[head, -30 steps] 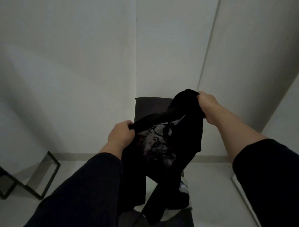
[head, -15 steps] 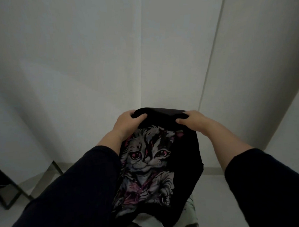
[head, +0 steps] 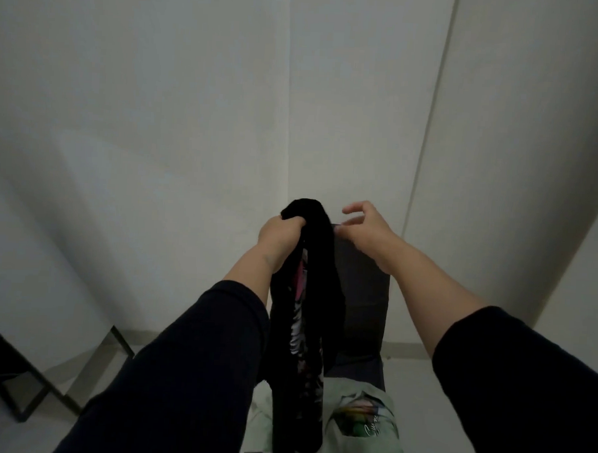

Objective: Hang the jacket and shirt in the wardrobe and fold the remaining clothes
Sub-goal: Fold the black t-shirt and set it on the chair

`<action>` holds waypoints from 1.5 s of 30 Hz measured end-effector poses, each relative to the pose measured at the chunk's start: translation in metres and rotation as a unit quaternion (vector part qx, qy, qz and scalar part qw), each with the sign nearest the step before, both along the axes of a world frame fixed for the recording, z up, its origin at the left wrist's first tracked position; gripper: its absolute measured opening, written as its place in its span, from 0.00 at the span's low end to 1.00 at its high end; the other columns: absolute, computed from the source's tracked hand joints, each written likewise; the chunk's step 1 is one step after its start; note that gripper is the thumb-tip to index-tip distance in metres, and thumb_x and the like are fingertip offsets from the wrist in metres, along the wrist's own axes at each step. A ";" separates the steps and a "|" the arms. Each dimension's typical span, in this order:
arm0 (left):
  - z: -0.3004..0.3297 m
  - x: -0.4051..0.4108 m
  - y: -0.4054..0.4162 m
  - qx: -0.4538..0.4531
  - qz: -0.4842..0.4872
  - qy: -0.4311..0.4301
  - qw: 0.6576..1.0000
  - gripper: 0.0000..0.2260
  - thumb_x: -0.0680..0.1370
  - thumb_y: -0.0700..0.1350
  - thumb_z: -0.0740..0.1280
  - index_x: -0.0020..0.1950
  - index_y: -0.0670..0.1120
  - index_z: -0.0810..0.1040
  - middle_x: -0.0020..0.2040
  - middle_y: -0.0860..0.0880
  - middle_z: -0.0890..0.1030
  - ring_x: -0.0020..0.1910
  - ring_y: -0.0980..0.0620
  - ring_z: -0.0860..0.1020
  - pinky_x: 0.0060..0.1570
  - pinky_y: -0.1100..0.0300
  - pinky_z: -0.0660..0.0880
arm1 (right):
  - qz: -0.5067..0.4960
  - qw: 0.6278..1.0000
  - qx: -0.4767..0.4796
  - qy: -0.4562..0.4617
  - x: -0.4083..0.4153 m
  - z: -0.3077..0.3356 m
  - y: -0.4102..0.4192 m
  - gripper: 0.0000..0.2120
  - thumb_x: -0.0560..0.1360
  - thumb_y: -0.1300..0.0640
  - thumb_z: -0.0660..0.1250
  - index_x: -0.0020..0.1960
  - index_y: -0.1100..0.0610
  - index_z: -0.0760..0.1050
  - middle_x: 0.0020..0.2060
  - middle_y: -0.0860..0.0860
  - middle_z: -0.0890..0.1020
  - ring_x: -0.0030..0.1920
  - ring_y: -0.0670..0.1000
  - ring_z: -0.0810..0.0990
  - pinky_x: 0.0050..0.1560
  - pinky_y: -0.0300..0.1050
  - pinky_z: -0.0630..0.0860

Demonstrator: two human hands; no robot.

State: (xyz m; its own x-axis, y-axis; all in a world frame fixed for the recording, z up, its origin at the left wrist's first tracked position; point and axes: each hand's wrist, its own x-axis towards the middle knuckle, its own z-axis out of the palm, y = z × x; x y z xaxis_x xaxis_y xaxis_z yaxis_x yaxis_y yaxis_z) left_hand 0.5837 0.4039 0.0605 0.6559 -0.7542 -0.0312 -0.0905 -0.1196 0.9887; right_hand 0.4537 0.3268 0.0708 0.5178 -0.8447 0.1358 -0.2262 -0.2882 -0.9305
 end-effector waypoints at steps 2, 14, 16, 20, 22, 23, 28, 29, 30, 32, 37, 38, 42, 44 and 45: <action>0.004 -0.004 -0.003 -0.048 0.015 0.066 0.997 0.07 0.78 0.40 0.60 0.48 0.46 0.78 0.45 0.44 0.80 0.40 0.48 0.78 0.34 0.63 0.77 | 0.047 0.997 0.049 0.042 -0.002 -0.003 0.002 0.12 0.75 0.65 0.67 0.53 0.54 0.68 0.43 0.52 0.74 0.37 0.46 0.73 0.39 0.39 0.72; 0.024 -0.020 -0.012 -0.089 -0.084 0.278 0.953 0.15 0.81 0.47 0.52 0.50 0.41 0.76 0.42 0.44 0.76 0.39 0.48 0.76 0.39 0.55 0.75 | 0.269 0.944 0.176 0.076 -0.013 -0.014 0.007 0.37 0.70 0.67 0.73 0.70 0.43 0.61 0.62 0.52 0.77 0.62 0.53 0.77 0.55 0.47 0.77; 0.023 -0.018 -0.012 -0.103 -0.077 0.301 0.945 0.13 0.81 0.43 0.51 0.59 0.39 0.71 0.52 0.41 0.76 0.49 0.45 0.77 0.40 0.53 0.76 | 0.260 0.956 0.106 0.086 -0.009 -0.015 0.010 0.38 0.70 0.69 0.72 0.71 0.46 0.60 0.62 0.51 0.76 0.63 0.51 0.75 0.56 0.43 0.76; 0.024 -0.015 -0.015 -0.098 -0.070 0.239 0.963 0.10 0.81 0.36 0.53 0.54 0.40 0.72 0.45 0.42 0.77 0.42 0.47 0.78 0.40 0.53 0.77 | 0.070 0.997 -0.017 0.032 0.002 -0.020 0.002 0.15 0.78 0.66 0.61 0.63 0.59 0.74 0.54 0.55 0.81 0.57 0.54 0.79 0.57 0.45 0.74; 0.025 -0.010 -0.012 -0.072 -0.037 0.182 0.980 0.08 0.81 0.39 0.55 0.50 0.44 0.73 0.40 0.45 0.78 0.36 0.50 0.77 0.33 0.56 0.77 | -0.026 0.996 -0.080 0.032 -0.001 -0.015 -0.007 0.14 0.79 0.66 0.57 0.58 0.58 0.78 0.48 0.53 0.80 0.51 0.52 0.78 0.51 0.42 0.72; 0.023 -0.004 -0.010 -0.052 -0.014 0.128 0.990 0.07 0.81 0.41 0.57 0.49 0.46 0.74 0.38 0.46 0.78 0.35 0.50 0.77 0.31 0.59 0.77 | -0.056 0.994 -0.095 0.027 -0.005 -0.010 -0.011 0.16 0.78 0.67 0.55 0.58 0.57 0.78 0.48 0.53 0.81 0.50 0.53 0.78 0.50 0.42 0.72; 0.018 0.029 0.005 0.031 0.138 -0.184 0.973 0.09 0.73 0.43 0.59 0.48 0.48 0.78 0.49 0.47 0.79 0.47 0.45 0.77 0.43 0.57 0.72 | -0.115 0.982 -0.145 0.037 -0.020 0.015 -0.028 0.17 0.75 0.68 0.55 0.53 0.56 0.79 0.51 0.53 0.81 0.49 0.52 0.77 0.50 0.41 0.73; 0.019 0.032 0.008 0.030 0.169 -0.211 0.962 0.06 0.72 0.43 0.58 0.42 0.47 0.75 0.48 0.45 0.78 0.47 0.44 0.76 0.40 0.56 0.69 | -0.119 0.982 -0.147 0.028 -0.021 0.017 -0.029 0.19 0.74 0.69 0.54 0.51 0.56 0.80 0.51 0.53 0.81 0.50 0.52 0.78 0.52 0.42 0.74; 0.021 0.033 0.011 0.027 0.186 -0.226 0.956 0.04 0.72 0.42 0.58 0.39 0.46 0.71 0.48 0.44 0.76 0.46 0.44 0.74 0.39 0.55 0.68 | -0.126 0.982 -0.137 0.015 -0.021 0.018 -0.029 0.20 0.73 0.69 0.52 0.49 0.55 0.81 0.52 0.53 0.81 0.51 0.53 0.78 0.52 0.43 0.75; 0.021 0.034 0.014 0.009 0.189 -0.198 0.962 0.04 0.77 0.40 0.55 0.45 0.44 0.68 0.47 0.44 0.74 0.44 0.45 0.72 0.40 0.55 0.66 | -0.158 0.981 -0.115 -0.009 -0.022 0.017 -0.031 0.21 0.73 0.69 0.51 0.49 0.53 0.80 0.51 0.51 0.80 0.50 0.52 0.77 0.51 0.43 0.75; 0.012 0.045 0.022 -0.034 0.156 -0.130 0.979 0.03 0.81 0.40 0.52 0.54 0.44 0.60 0.43 0.47 0.69 0.35 0.52 0.68 0.32 0.59 0.64 | -0.210 0.969 -0.132 0.008 -0.028 0.022 -0.041 0.16 0.78 0.65 0.52 0.56 0.53 0.76 0.50 0.51 0.77 0.47 0.51 0.73 0.47 0.39 0.66; 0.010 0.047 0.025 -0.035 0.143 -0.137 0.980 0.03 0.80 0.41 0.53 0.53 0.45 0.60 0.40 0.48 0.69 0.34 0.52 0.68 0.31 0.60 0.63 | -0.212 0.967 -0.138 0.015 -0.029 0.022 -0.042 0.16 0.79 0.64 0.52 0.56 0.53 0.76 0.50 0.51 0.77 0.47 0.51 0.73 0.47 0.40 0.66; 0.003 0.059 0.031 -0.004 0.062 -0.151 0.987 0.10 0.77 0.52 0.63 0.53 0.49 0.68 0.43 0.50 0.75 0.41 0.51 0.74 0.40 0.57 0.68 | -0.217 0.964 -0.151 0.026 -0.029 0.021 -0.043 0.13 0.80 0.60 0.53 0.57 0.54 0.76 0.53 0.52 0.80 0.48 0.53 0.75 0.48 0.41 0.67; 0.004 0.064 0.033 0.005 0.019 -0.160 0.987 0.06 0.76 0.50 0.62 0.49 0.49 0.72 0.45 0.50 0.76 0.45 0.50 0.74 0.42 0.57 0.69 | -0.228 0.961 -0.155 0.024 -0.031 0.021 -0.045 0.13 0.81 0.59 0.54 0.57 0.54 0.76 0.55 0.54 0.80 0.50 0.54 0.76 0.49 0.41 0.68; 0.004 0.066 0.035 0.011 0.009 -0.172 0.985 0.05 0.75 0.48 0.61 0.47 0.49 0.73 0.43 0.50 0.76 0.44 0.50 0.74 0.40 0.57 0.68 | -0.235 0.959 -0.154 0.025 -0.032 0.021 -0.045 0.13 0.81 0.59 0.54 0.58 0.55 0.76 0.55 0.54 0.80 0.49 0.53 0.75 0.49 0.41 0.67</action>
State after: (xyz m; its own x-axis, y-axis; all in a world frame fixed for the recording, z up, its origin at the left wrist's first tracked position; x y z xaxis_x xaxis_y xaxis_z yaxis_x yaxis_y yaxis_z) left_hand 0.6496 0.4393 0.0650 0.6434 -0.7442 0.1796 -0.4175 -0.1445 0.8971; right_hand 0.4214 0.2815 0.0917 0.1025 -0.9106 0.4005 -0.4412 -0.4024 -0.8021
